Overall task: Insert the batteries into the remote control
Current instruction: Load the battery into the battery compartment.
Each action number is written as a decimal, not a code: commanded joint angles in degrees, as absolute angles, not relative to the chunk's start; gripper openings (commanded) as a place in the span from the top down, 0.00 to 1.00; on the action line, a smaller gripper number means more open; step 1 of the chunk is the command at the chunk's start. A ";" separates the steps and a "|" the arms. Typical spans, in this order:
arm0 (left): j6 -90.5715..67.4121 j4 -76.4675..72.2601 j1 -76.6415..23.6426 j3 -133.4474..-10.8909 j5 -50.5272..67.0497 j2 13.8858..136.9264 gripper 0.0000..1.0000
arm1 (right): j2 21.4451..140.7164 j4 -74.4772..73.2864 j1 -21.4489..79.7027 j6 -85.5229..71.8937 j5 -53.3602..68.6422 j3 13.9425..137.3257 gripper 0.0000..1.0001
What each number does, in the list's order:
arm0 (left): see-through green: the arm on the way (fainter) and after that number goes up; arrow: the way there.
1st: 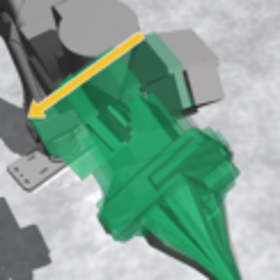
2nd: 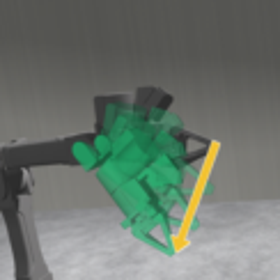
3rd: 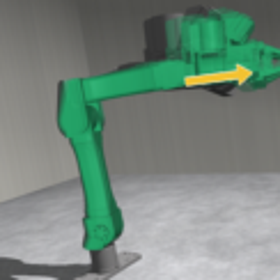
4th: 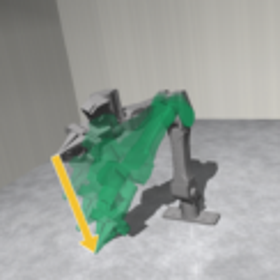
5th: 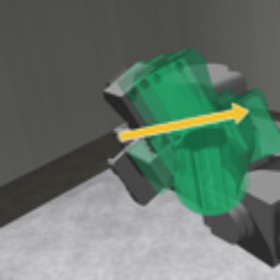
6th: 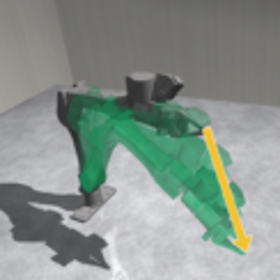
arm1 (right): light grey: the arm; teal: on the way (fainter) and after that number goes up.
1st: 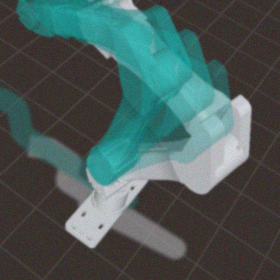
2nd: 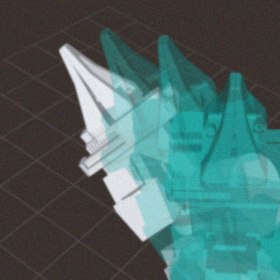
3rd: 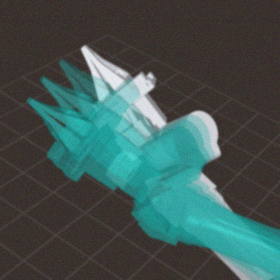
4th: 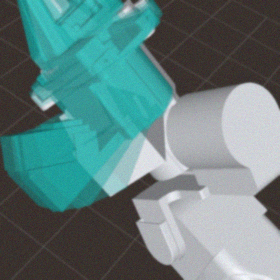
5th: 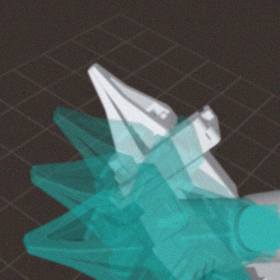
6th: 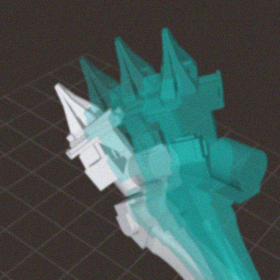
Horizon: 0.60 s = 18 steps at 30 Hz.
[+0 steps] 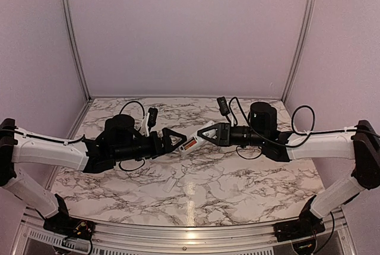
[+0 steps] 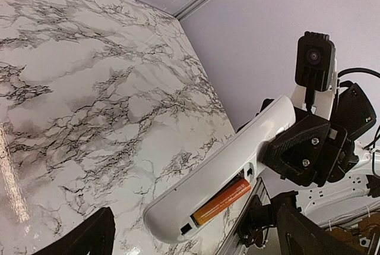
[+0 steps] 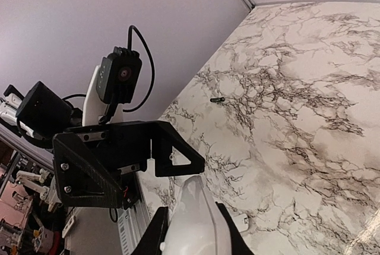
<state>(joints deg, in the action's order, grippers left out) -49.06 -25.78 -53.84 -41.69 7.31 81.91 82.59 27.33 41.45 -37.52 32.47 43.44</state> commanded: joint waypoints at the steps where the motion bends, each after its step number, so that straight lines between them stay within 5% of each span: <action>1: -54.50 -30.70 -54.20 -41.29 4.00 83.41 0.01 | 82.37 31.71 41.13 -40.04 30.34 43.33 1.00; 18: -55.10 -31.64 -55.96 -46.67 4.44 89.11 0.04 | 83.97 31.72 41.71 -40.45 30.62 43.82 1.00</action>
